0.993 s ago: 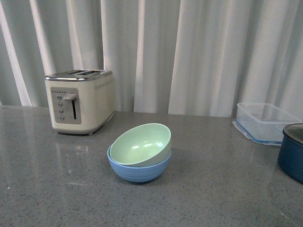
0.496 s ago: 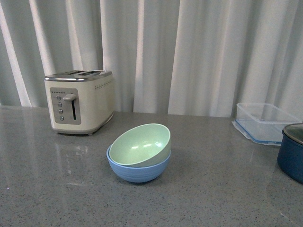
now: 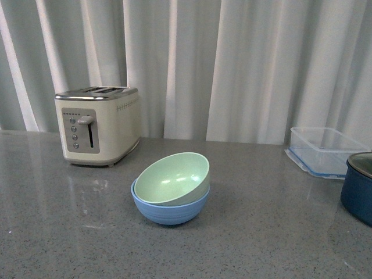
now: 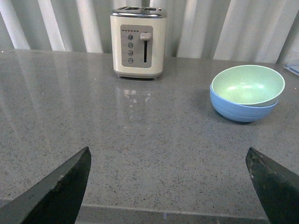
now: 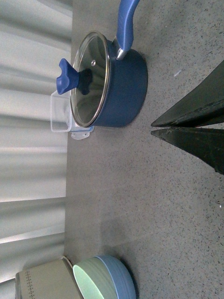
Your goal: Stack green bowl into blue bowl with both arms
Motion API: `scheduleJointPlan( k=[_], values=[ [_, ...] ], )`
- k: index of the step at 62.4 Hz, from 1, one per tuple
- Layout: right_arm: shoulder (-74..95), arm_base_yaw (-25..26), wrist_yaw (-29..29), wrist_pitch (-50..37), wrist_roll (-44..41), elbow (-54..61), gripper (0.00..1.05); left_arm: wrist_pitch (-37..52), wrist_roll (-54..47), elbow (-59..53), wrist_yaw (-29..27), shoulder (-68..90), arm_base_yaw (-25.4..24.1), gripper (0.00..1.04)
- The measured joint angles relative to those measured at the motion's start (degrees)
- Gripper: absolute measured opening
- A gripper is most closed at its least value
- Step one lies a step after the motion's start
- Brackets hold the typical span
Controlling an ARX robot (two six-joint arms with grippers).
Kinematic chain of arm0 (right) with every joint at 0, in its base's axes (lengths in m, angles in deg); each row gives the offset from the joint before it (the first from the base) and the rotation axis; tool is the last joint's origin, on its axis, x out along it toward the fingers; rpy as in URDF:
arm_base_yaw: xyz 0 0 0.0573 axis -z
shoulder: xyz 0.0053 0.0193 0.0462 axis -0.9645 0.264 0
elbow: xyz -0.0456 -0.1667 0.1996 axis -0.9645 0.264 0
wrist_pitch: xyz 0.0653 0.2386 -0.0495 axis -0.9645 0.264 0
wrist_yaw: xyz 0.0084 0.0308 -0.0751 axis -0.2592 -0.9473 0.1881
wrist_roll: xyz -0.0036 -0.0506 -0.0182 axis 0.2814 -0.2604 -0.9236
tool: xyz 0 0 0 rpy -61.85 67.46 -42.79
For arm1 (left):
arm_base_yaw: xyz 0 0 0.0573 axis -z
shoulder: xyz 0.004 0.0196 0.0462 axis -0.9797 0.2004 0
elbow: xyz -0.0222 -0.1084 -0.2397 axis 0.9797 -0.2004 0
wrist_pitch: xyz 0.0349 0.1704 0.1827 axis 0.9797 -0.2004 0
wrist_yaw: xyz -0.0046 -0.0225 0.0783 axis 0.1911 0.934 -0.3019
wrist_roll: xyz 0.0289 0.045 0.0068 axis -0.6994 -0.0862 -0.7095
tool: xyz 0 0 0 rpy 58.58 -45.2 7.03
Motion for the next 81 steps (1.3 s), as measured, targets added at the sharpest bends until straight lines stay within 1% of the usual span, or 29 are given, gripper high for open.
scheduleJointPlan(
  k=[17, 40, 44, 46, 56, 58, 60, 61, 68, 69, 80, 81],
  values=[
    [-6.7, 0.0, 0.0, 6.5, 0.0, 0.0, 0.01, 0.0, 0.0, 0.0, 0.0, 0.0, 0.0, 0.98],
    [-12.6, 0.0, 0.0, 12.4, 0.0, 0.0, 0.01, 0.0, 0.0, 0.0, 0.0, 0.0, 0.0, 0.98],
    [-18.0, 0.0, -0.1, 19.6, 0.0, 0.0, 0.01, 0.0, 0.0, 0.0, 0.0, 0.0, 0.0, 0.98],
    [-19.8, 0.0, 0.0, 21.5, 0.0, 0.0, 0.01, 0.0, 0.0, 0.0, 0.0, 0.0, 0.0, 0.98],
    [-22.0, 0.0, 0.0, 22.1, 0.0, 0.0, 0.01, 0.0, 0.0, 0.0, 0.0, 0.0, 0.0, 0.98],
    [-22.0, 0.0, 0.0, 22.1, 0.0, 0.0, 0.04, 0.0, 0.0, 0.0, 0.0, 0.0, 0.0, 0.98],
    [-22.0, 0.0, 0.0, 22.1, 0.0, 0.0, 0.10, 0.0, 0.0, 0.0, 0.0, 0.0, 0.0, 0.98],
    [-22.0, 0.0, 0.0, 22.1, 0.0, 0.0, 0.12, 0.0, 0.0, 0.0, 0.0, 0.0, 0.0, 0.98],
    [-22.0, 0.0, 0.0, 22.1, 0.0, 0.0, 0.35, 0.0, 0.0, 0.0, 0.0, 0.0, 0.0, 0.98],
    [-22.0, 0.0, 0.0, 22.1, 0.0, 0.0, 0.37, 0.0, 0.0, 0.0, 0.0, 0.0, 0.0, 0.98],
    [-22.0, 0.0, 0.0, 22.1, 0.0, 0.0, 0.71, 0.0, 0.0, 0.0, 0.0, 0.0, 0.0, 0.98],
    [-22.0, 0.0, 0.0, 22.1, 0.0, 0.0, 0.72, 0.0, 0.0, 0.0, 0.0, 0.0, 0.0, 0.98]
  ],
)
